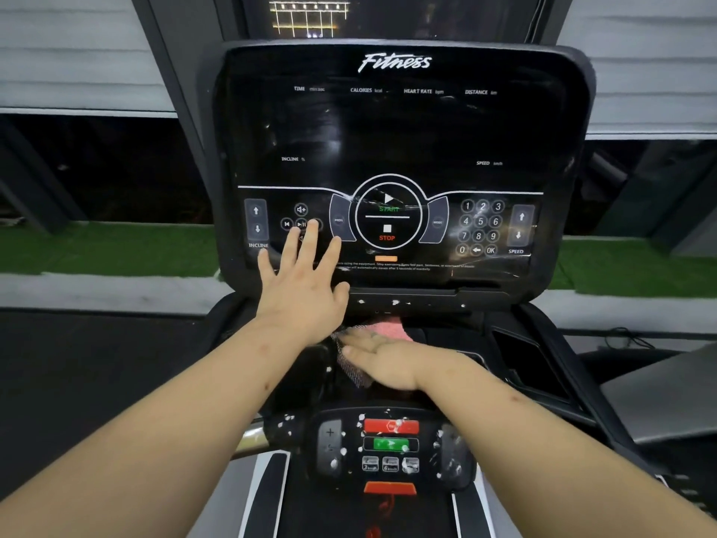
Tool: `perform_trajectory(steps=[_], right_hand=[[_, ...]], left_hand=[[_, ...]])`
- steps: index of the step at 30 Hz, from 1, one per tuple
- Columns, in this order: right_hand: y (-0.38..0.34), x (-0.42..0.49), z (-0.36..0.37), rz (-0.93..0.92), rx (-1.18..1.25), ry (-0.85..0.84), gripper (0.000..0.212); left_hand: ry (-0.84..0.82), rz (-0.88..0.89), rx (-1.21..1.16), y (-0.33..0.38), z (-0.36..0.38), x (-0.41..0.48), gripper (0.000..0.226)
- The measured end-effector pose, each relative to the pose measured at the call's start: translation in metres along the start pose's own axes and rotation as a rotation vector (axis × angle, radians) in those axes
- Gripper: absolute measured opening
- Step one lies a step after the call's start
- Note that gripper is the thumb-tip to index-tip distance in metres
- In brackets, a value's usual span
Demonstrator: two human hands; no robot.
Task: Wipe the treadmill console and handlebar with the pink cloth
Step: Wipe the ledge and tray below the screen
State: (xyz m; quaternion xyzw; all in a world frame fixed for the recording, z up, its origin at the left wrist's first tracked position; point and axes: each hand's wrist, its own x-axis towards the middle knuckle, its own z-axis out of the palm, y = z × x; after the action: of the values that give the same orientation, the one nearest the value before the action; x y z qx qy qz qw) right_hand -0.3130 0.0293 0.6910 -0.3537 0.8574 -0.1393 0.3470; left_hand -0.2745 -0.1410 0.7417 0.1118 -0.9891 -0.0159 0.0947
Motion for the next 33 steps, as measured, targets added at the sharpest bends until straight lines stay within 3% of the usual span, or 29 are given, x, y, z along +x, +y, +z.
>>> perform_trajectory(steps=[9, 15, 26, 33], right_hand=[[0.029, -0.035, -0.03, 0.013, -0.206, -0.192, 0.048], [0.06, -0.043, -0.025, -0.003, -0.224, -0.139, 0.048], [0.008, 0.0, -0.014, -0.094, -0.287, -0.166, 0.055], [0.028, -0.005, -0.014, -0.051, -0.29, -0.084, 0.058]], left_hand=[[0.009, -0.015, -0.006, 0.003, 0.006, -0.001, 0.073], [-0.002, -0.025, 0.01, 0.005, 0.005, -0.001, 0.073], [-0.043, -0.049, 0.009, 0.011, 0.001, -0.002, 0.075], [-0.058, -0.061, 0.009, 0.012, -0.001, -0.002, 0.074]])
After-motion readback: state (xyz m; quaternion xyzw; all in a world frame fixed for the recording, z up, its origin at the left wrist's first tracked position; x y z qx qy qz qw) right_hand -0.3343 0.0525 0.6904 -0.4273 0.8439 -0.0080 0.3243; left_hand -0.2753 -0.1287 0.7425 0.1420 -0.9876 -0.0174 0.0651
